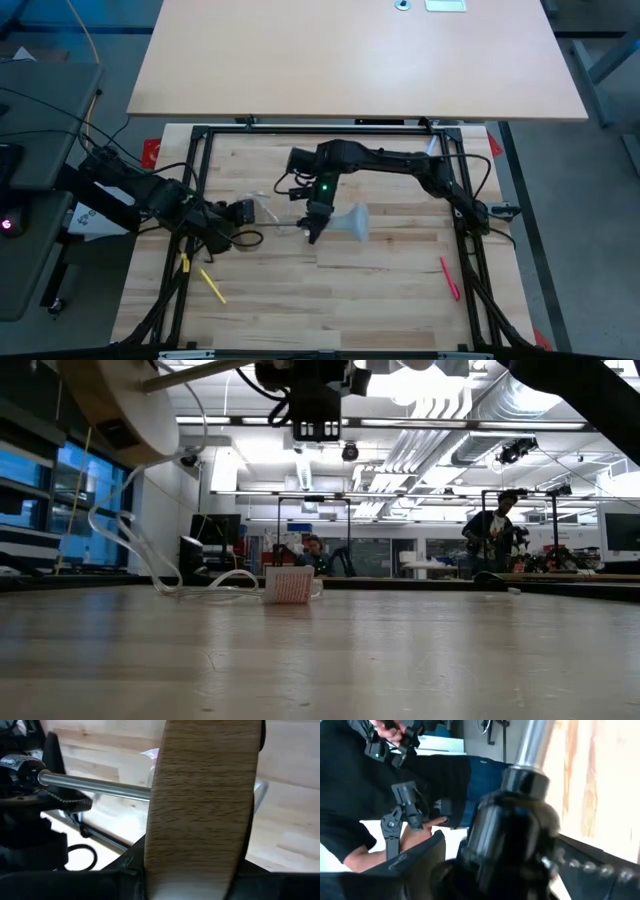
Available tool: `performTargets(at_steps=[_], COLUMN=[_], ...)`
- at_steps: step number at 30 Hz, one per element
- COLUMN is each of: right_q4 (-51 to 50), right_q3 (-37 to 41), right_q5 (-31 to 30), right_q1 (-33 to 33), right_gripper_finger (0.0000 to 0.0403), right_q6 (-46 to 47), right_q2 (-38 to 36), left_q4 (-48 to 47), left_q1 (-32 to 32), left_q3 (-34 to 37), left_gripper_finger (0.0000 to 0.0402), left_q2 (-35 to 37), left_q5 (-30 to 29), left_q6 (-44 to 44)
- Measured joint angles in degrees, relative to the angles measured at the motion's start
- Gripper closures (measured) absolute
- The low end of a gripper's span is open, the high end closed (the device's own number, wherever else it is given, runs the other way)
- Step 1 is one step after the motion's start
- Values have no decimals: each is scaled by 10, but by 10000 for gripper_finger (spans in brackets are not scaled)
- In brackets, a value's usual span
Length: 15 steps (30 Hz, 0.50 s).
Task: Screw lightbulb
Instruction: Insert the light bulb into the lamp holder
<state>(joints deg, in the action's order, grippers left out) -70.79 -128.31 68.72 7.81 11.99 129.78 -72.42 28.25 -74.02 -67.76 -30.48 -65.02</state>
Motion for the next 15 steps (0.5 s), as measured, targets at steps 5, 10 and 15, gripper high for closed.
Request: performTargets(at_steps=[5, 10, 15], right_q4=[1, 1, 9], right_q3=[0, 0, 0], right_q5=[-1, -19, -27], right_q1=[22, 50, 85], right_gripper_finger=[62, 61, 60], right_q6=[8, 10, 5], right_q2=[0, 0, 0], left_q4=[-8, -22, -48], left_q1=[0, 8, 12], left_q3=[0, 0, 0], left_gripper_finger=[295, 295, 295], left_q2=[0, -1, -1], left_q5=[30, 47, 75], left_q6=[25, 38, 76])
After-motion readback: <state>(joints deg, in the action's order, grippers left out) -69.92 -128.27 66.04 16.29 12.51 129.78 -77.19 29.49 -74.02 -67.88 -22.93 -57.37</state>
